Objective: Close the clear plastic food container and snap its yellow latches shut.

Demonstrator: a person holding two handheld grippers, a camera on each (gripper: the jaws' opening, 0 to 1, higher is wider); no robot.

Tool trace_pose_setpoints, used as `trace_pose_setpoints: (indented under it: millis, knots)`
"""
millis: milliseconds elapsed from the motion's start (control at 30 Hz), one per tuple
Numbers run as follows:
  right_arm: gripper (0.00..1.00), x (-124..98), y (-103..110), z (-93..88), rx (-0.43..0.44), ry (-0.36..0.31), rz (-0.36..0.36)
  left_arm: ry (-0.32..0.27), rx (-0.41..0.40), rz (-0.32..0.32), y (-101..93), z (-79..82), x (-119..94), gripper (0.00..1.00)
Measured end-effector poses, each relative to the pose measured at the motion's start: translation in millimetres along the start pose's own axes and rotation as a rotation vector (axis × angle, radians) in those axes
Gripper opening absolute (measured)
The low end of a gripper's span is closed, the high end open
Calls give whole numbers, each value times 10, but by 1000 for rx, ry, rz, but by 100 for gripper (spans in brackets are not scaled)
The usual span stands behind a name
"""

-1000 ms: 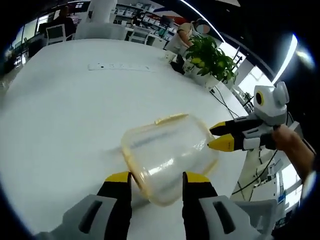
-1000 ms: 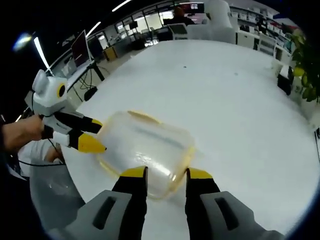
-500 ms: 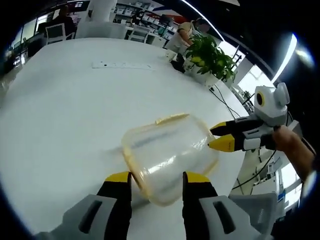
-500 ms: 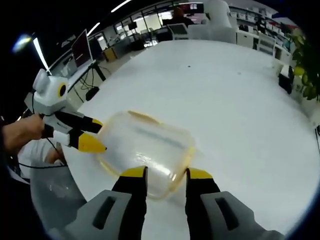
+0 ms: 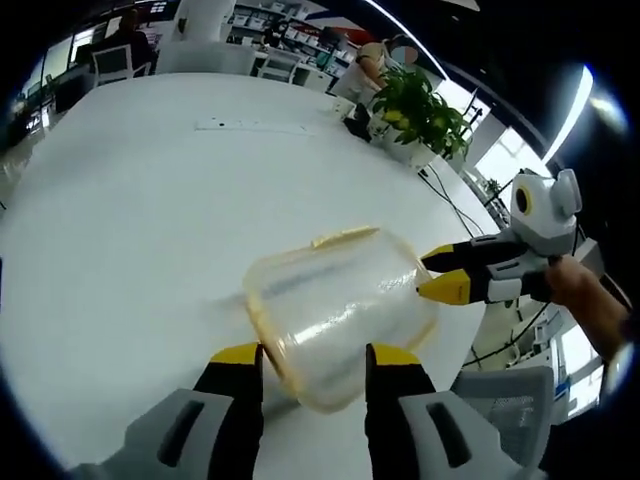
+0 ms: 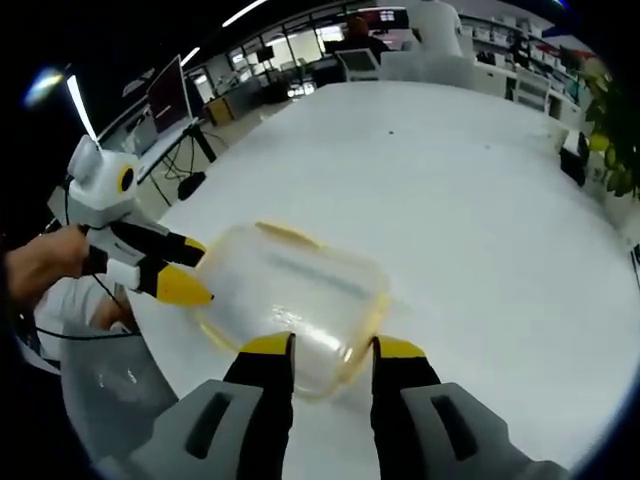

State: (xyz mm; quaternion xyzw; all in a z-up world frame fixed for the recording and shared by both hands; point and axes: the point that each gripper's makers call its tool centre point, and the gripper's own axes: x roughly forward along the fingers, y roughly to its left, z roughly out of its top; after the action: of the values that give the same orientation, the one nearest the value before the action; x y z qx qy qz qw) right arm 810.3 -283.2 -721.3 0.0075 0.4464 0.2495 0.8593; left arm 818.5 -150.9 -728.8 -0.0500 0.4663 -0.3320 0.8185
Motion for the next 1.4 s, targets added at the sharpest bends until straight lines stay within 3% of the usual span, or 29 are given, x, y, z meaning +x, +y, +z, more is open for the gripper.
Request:
trace_pose_setpoints:
  millis: [800, 1400]
  knots:
    - [26, 68, 437, -100, -11, 7, 10, 12, -12, 13, 183, -301, -307, 34]
    - [28, 73, 482, -114, 8, 28, 37, 30, -12, 9, 209, -341, -352, 35]
